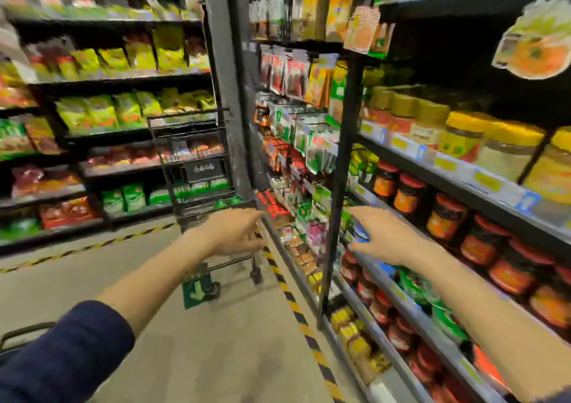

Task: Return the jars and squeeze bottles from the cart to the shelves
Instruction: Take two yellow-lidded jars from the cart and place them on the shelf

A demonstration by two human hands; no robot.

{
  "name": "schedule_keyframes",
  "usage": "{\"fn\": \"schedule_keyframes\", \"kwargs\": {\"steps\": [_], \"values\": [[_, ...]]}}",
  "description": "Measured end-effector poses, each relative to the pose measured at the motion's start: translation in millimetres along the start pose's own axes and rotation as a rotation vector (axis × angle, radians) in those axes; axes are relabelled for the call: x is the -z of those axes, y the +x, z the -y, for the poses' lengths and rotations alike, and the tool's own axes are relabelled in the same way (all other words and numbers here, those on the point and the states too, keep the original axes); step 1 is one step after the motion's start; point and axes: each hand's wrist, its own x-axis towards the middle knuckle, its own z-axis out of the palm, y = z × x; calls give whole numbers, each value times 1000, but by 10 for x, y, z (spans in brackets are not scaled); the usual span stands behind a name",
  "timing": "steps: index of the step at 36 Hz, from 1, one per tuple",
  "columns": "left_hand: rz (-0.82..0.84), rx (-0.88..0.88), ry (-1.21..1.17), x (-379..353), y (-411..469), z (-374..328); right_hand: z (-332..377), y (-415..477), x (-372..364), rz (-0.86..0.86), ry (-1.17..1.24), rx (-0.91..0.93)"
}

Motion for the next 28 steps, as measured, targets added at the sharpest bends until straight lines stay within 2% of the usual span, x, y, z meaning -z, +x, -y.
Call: {"fn": "schedule_keyframes", "kwargs": {"steps": [7,12,20,28], "values": [[36,273,-12,-148,-169,1173,804,1206,-135,107,-26,152],[54,431,-34,-256,-225,1766,1202,1899,-204,139,-29,219],[132,550,-61,-506,-65,2453,1483,2845,-435,223,-54,231],[187,578,-108,-820,624,3072,1487,3930,-681,262,-59,295]]}}
